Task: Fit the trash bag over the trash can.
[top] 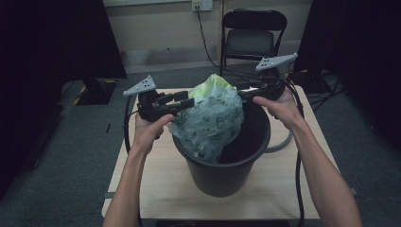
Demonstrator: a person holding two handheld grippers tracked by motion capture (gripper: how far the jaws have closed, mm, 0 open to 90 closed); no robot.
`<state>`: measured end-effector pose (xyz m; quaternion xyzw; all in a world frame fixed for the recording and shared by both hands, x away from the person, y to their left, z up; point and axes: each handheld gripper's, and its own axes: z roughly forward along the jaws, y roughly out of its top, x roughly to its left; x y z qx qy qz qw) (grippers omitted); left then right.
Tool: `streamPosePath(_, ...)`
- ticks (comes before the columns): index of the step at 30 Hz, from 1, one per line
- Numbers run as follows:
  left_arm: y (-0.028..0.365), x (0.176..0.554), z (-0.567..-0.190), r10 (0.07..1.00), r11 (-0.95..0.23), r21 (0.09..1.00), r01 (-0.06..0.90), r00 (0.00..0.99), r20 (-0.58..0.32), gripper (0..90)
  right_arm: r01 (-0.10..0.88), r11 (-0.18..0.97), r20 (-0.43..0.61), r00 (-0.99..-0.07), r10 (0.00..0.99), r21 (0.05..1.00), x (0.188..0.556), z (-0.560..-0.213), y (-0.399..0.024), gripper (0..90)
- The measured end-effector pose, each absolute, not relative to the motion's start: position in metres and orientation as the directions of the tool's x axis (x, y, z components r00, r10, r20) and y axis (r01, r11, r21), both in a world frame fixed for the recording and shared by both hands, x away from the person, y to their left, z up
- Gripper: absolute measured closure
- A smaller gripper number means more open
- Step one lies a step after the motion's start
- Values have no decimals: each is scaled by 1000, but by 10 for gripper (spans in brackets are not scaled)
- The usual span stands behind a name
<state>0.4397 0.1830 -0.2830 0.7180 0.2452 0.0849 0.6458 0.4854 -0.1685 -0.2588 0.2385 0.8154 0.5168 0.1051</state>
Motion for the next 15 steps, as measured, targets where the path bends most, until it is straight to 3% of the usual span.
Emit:
streamPosePath(2, 183, 442, -286, 453, -31, 964, 263, 864, -221, 493, 280, 367, 58, -857, 513, 887, 485, -262, -168, 652)
streamPosePath(5, 185, 444, -286, 473, -29, 964, 265, 853, -220, 456, 263, 363, 46, -859, 510, 894, 483, -262, -168, 708)
streamPosePath(6, 185, 447, -287, 470, -25, 962, 272, 852, -229, 457, 244, 362, 15, -845, 534, 900, 480, -260, -167, 781)
streamPosePath(7, 185, 447, -287, 470, -25, 962, 272, 852, -229, 456, 244, 362, 15, -845, 534, 900, 480, -260, -167, 781)
streamPosePath(8, 184, 450, -288, 471, -34, 958, 283, 850, -234, 452, 233, 349, 6, -838, 546, 908, 480, -258, -168, 864)
streamPosePath(9, 184, 452, -289, 471, -35, 958, 286, 850, -236, 451, 232, 341, 10, -839, 545, 911, 480, -258, -168, 889)
streamPosePath(15, 184, 461, -288, 487, -55, 955, 292, 843, -230, 441, 227, 326, 32, -860, 509, 918, 472, -251, -167, 900)
